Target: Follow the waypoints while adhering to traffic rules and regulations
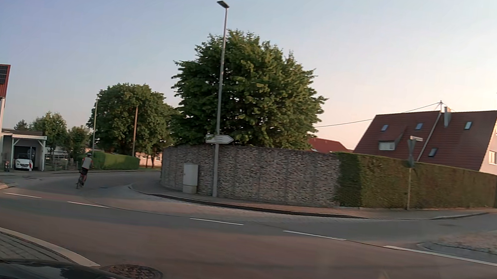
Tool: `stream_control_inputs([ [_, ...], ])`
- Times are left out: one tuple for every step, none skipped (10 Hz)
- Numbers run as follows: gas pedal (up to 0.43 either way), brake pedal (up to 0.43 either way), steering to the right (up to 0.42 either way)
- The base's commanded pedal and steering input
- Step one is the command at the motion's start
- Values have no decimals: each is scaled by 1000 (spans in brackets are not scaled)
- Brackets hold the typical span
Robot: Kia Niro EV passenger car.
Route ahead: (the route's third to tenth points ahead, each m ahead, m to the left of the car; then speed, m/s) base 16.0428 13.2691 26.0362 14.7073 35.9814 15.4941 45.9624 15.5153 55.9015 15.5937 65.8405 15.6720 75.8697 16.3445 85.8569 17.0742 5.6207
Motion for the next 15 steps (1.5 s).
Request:
stream_control_inputs([
  [169,18,-396],
  [189,18,-376],
  [189,18,-350],
  [197,18,-329],
  [197,18,-300],
  [228,18,-264],
  [228,12,-231],
  [228,18,-198],
  [228,18,-171],
  [228,12,-144],
  [228,18,-123],
  [228,18,-99],
  [228,18,-86],
  [228,18,-71],
  [228,18,-56],
])
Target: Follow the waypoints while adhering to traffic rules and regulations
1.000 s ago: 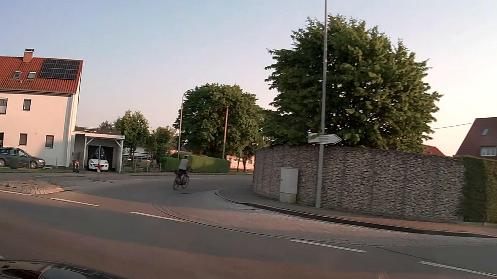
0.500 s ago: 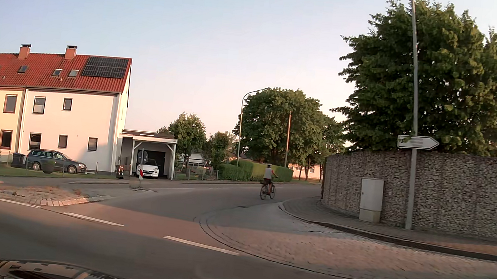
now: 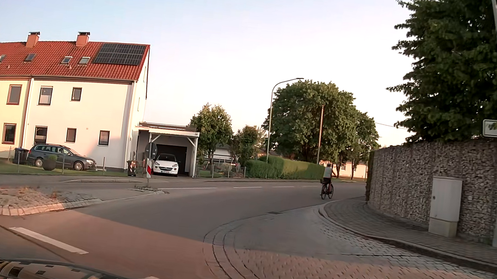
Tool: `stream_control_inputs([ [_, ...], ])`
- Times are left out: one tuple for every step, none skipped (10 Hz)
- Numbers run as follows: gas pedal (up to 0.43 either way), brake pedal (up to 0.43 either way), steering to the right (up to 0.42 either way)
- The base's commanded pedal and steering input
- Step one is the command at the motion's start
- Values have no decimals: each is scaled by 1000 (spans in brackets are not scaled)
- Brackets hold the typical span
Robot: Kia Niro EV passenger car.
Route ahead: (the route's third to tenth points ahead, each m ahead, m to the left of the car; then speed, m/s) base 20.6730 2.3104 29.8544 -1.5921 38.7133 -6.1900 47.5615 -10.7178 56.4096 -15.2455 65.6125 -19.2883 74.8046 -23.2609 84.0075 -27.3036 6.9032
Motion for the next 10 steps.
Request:
stream_control_inputs([
  [228,18,-34],
  [228,12,-18],
  [228,12,-10],
  [228,18,-8],
  [228,18,1],
  [228,18,6],
  [228,18,8],
  [228,18,19],
  [228,18,33],
  [228,12,52],
])
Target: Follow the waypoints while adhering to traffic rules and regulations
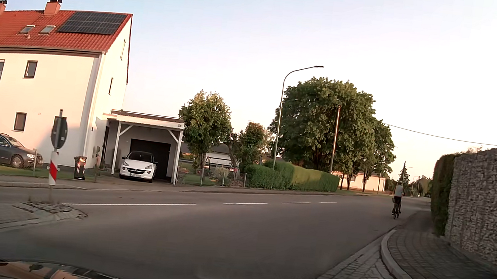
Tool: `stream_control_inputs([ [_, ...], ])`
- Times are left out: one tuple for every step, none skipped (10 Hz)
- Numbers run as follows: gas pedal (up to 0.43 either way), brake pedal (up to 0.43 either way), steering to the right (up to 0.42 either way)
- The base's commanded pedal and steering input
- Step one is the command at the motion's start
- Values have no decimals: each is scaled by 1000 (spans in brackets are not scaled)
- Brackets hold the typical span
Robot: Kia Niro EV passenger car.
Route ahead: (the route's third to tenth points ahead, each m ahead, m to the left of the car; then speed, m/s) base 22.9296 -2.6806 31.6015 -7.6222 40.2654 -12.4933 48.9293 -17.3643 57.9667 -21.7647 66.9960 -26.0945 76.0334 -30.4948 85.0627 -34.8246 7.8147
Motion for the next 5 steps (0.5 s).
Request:
stream_control_inputs([
  [228,12,72],
  [228,12,99],
  [228,18,110],
  [248,12,110],
  [268,18,110],
])
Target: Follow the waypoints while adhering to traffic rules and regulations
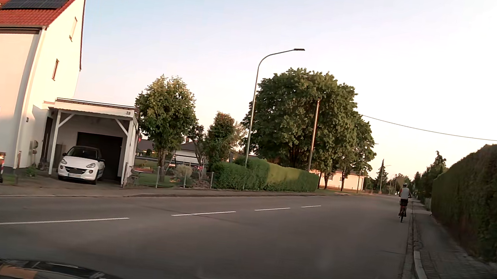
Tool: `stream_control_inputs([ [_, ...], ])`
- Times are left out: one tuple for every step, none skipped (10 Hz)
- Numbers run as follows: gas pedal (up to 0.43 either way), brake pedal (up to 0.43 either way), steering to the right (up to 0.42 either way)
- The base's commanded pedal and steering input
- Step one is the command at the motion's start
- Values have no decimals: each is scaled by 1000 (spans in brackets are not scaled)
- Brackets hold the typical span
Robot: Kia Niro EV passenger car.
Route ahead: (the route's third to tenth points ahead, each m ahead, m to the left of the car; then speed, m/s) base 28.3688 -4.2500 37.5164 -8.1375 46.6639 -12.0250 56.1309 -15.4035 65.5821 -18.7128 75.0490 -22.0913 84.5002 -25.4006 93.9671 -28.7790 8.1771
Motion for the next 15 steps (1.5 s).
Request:
stream_control_inputs([
  [268,12,106],
  [280,12,106],
  [331,18,104],
  [331,12,104],
  [331,12,109],
  [358,12,110],
  [370,12,107],
  [370,12,102],
  [370,18,96],
  [378,18,89],
  [421,18,72],
  [429,18,64],
  [429,18,63],
  [429,18,61],
  [429,18,59],
])
